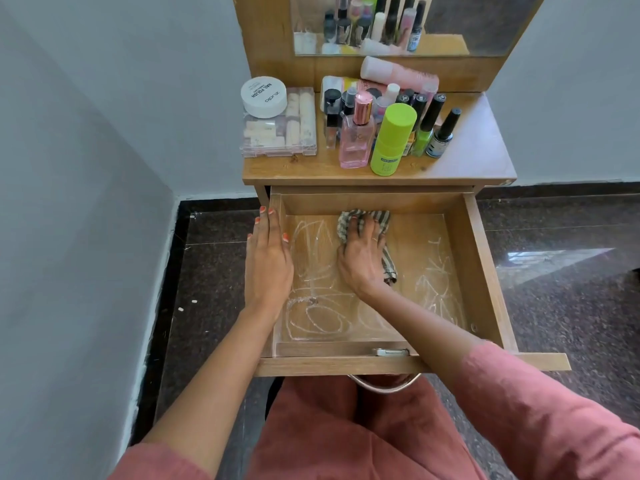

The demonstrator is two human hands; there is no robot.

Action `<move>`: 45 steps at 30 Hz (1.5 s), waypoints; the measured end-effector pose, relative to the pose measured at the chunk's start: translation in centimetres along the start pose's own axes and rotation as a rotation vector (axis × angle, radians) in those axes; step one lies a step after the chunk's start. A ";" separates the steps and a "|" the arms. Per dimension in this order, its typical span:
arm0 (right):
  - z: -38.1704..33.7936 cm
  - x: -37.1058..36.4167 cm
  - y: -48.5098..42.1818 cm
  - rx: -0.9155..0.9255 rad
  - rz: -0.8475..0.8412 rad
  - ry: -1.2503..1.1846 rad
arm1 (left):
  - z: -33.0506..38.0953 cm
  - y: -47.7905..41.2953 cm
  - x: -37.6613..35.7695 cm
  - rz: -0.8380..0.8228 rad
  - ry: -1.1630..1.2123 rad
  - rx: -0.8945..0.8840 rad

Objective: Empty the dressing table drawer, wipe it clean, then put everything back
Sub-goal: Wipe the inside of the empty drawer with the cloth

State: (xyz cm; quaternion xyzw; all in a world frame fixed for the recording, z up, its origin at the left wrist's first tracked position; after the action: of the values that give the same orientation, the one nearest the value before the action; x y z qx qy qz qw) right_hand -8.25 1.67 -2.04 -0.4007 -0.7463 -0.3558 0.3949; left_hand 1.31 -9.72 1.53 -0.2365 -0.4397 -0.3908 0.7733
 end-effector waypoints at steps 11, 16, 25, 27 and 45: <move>-4.1 -2.5 -0.4 0.163 -0.038 0.064 | -0.1 -0.1 0.0 0.012 0.010 0.005; -6.0 -3.6 -0.3 0.221 -0.057 0.152 | -0.1 -0.1 0.1 0.005 0.024 0.010; -6.8 -3.3 -0.8 0.219 0.133 0.413 | -0.1 0.0 0.3 0.017 0.057 0.007; -6.7 -3.0 -0.8 0.233 0.109 0.425 | -0.1 -0.1 0.3 0.024 0.051 0.000; -3.8 -2.3 4.8 0.676 -0.315 0.344 | -0.3 -0.1 0.0 0.029 0.018 0.012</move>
State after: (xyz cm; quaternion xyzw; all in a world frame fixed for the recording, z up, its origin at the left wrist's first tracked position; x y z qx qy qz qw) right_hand -2.00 -0.21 -1.41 -0.0639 -0.7965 -0.2082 0.5641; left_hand 1.34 -10.00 1.42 -0.2348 -0.4315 -0.3790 0.7842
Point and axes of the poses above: each hand's wrist, its own y-axis away from the middle knuckle, its own x-axis out of the back of the hand, z = x × y, the point moved 5 cm from there along -y, towards the middle knuckle, and after that the axes turned 2 degrees about -y, right-handed, at the moved point
